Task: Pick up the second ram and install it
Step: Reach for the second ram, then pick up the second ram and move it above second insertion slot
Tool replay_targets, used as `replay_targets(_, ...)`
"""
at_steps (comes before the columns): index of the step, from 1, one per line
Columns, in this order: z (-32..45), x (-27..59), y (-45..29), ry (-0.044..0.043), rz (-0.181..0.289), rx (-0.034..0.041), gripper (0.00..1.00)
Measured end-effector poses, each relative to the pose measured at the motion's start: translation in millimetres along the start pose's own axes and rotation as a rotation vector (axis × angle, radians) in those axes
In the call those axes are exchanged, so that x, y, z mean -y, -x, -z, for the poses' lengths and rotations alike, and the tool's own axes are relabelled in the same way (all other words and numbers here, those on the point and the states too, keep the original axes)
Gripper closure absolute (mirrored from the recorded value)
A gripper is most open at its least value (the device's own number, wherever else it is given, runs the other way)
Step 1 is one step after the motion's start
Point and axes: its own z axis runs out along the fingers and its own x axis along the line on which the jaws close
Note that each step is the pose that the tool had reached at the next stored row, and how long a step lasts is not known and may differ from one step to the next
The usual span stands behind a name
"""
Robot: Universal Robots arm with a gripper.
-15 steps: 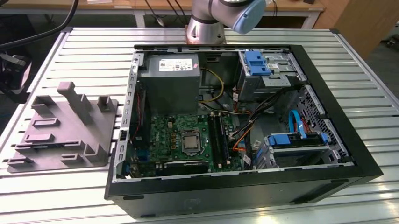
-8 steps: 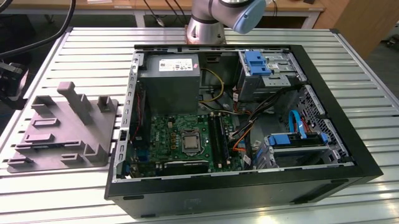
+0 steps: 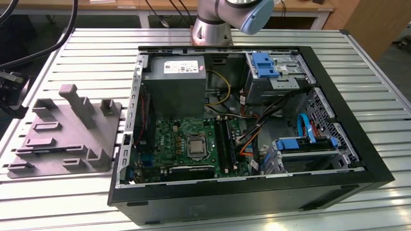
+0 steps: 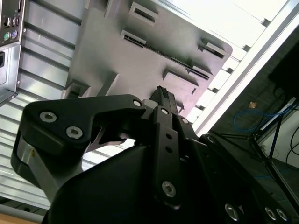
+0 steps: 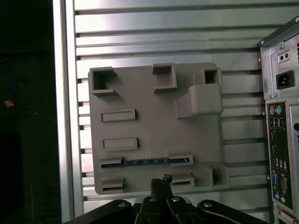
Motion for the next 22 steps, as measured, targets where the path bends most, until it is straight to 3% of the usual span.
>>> replay_targets(15,-0.8,0.0,0.0,0.0002,0.003,0.0000,0.90)
replay_targets(22,-1.4,0.0,0.0,0.0030,0.116,-0.0050,0.90)
